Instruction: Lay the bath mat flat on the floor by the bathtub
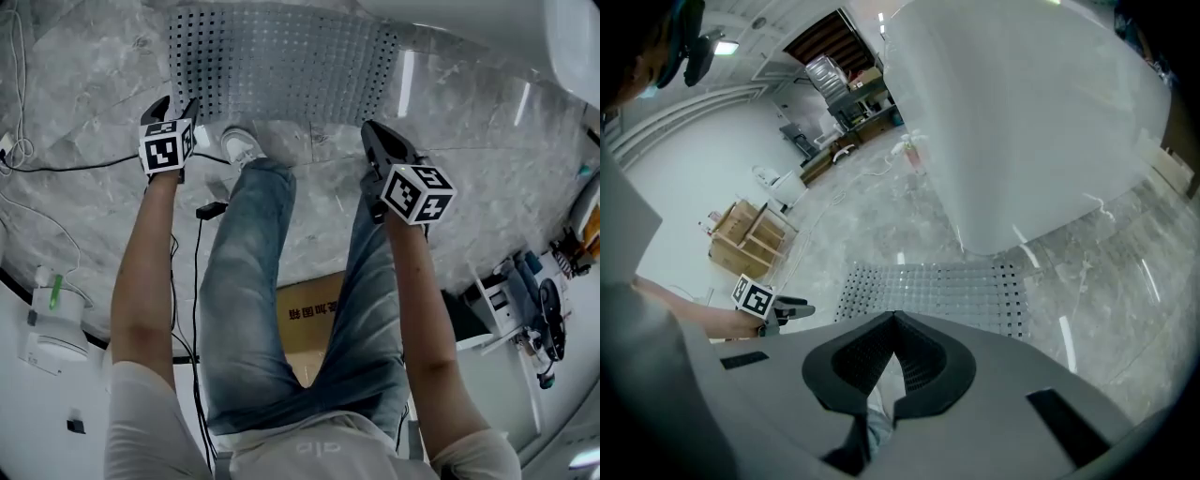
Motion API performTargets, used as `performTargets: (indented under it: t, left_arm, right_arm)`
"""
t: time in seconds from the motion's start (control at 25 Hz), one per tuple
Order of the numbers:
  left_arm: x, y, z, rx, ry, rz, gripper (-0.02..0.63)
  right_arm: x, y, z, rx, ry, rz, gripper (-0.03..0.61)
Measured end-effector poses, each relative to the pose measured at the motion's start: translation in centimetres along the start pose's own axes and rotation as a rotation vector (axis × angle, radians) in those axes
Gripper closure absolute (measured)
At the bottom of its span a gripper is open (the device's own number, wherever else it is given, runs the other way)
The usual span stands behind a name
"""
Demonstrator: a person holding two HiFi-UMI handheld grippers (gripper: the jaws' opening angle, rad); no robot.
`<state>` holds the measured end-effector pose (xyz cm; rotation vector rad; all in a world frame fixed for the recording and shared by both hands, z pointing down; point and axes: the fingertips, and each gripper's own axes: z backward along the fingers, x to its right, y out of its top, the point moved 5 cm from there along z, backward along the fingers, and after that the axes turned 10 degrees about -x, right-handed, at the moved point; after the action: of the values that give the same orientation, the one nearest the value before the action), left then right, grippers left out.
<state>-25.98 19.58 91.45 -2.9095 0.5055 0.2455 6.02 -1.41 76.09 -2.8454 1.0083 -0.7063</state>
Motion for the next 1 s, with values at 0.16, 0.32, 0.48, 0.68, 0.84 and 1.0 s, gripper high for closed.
performTargets:
  t: [0.16, 0.32, 0.48, 0.68, 0.84, 1.0]
  left_arm:
    - [2.4, 0.3, 1.9, 0.021, -0.038, 0.054, 0.362]
    - [6.3, 0.2, 3.9, 0.072, -0.071, 0.127, 0.424]
    - [10.3, -0.5, 6.4, 0.137, -0.101, 0.225, 0.583]
    - [15.9, -1.7, 9.0, 0.173, -0.154, 0.369, 0.597]
    - [19.8, -2.8, 10.4, 0.197, -0.155, 0.467, 0.597]
    - [22.8, -4.0, 9.8, 0.213, -0.148, 0.589, 0.597]
  right_arm:
    - [0.7, 0.3, 1.0, -0.009, 0.008, 0.017, 0.552]
    - [2.3, 0.5, 1.8, -0.018, -0.004, 0.041, 0.552]
    - [4.9, 0.3, 1.2, -0.05, -0.017, 0.072, 0.551]
    - [9.2, 0.4, 0.1, -0.115, -0.013, 0.106, 0.539]
    - [12.6, 0.5, -1.5, -0.163, -0.031, 0.142, 0.448]
    - [15.9, 0.5, -4.4, -0.224, -0.045, 0.173, 0.366]
